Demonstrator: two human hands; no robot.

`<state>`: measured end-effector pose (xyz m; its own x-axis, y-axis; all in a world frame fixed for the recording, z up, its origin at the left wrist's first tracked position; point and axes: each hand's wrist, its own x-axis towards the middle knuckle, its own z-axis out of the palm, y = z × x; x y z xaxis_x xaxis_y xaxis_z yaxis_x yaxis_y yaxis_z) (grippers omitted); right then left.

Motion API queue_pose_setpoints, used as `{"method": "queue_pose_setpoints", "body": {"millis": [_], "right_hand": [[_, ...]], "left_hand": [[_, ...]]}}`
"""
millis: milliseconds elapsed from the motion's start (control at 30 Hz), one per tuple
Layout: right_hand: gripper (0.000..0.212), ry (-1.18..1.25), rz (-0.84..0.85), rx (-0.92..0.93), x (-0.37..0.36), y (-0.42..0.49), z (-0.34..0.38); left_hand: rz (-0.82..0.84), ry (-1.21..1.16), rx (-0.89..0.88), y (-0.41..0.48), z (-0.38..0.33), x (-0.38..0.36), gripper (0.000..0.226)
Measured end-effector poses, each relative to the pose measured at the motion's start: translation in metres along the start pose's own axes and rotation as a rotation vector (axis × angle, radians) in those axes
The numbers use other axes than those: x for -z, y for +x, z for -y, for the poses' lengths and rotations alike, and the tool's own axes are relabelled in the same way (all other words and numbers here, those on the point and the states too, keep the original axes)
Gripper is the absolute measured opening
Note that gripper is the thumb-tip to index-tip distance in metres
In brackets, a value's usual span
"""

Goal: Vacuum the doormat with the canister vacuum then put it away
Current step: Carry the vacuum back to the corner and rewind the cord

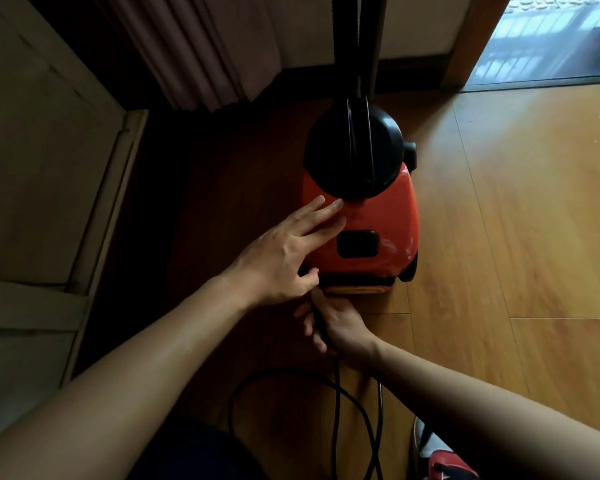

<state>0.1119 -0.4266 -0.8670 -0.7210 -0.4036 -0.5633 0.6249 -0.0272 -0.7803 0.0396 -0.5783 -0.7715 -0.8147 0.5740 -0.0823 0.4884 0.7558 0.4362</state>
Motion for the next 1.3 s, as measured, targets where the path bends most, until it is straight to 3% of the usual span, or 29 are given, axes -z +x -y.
{"method": "queue_pose_setpoints", "body": {"millis": [133, 433, 600, 767, 1033, 1300], "right_hand": [[0.057, -0.100, -0.039, -0.034, 0.009, 0.009, -0.008], [0.035, -0.160, -0.103, -0.230, 0.065, 0.003, -0.002], [0.029, -0.246, -0.253, -0.260, 0.120, -0.018, 0.007], [0.030, -0.143, -0.250, -0.175, 0.136, -0.050, 0.024], [0.037, 0.055, -0.234, -0.084, 0.112, -0.068, 0.051], [0.032, 0.254, -0.152, -0.039, 0.077, -0.081, 0.080]], "left_hand": [[-0.008, -0.006, -0.029, 0.000, 0.004, -0.002, 0.080], [-0.052, -0.004, -0.062, 0.002, 0.007, -0.008, 0.079], [-0.074, 0.009, -0.069, 0.002, 0.007, -0.009, 0.080], [-0.119, 0.065, -0.064, 0.003, 0.004, -0.012, 0.079], [-0.228, 0.383, -0.039, 0.018, -0.021, -0.008, 0.082], [-0.188, 0.305, 0.004, 0.017, -0.020, -0.009, 0.079]]}}
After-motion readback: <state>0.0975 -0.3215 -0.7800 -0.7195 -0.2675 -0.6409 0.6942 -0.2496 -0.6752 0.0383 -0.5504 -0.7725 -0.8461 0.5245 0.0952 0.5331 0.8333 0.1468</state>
